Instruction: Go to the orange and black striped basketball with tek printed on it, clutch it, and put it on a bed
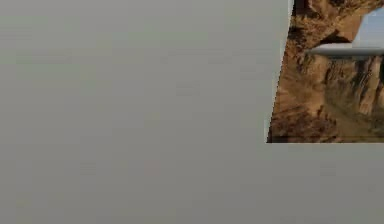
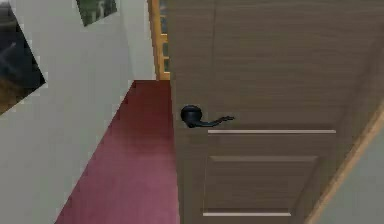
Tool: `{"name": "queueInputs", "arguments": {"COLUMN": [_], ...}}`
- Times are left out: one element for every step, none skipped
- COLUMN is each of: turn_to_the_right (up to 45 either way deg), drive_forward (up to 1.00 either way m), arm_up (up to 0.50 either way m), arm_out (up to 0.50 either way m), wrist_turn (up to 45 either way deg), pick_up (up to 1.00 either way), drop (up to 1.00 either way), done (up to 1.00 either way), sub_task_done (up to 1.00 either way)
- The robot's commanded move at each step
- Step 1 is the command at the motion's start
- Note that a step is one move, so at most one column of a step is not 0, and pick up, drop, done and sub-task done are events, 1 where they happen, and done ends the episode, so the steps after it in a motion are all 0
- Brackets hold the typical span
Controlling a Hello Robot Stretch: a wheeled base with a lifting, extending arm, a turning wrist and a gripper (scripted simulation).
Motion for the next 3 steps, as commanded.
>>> {"name": "queueInputs", "arguments": {"turn_to_the_right": [36.0, 0.0, 45.0], "drive_forward": [0.0, 0.75, 0.0], "arm_up": [0.0, 0.0, 0.0], "arm_out": [0.0, 0.0, 0.0], "wrist_turn": [0.0, 0.0, 0.0], "pick_up": [0.0, 0.0, 0.0], "drop": [0.0, 0.0, 0.0], "done": [0.0, 0.0, 0.0], "sub_task_done": [0.0, 0.0, 0.0]}}
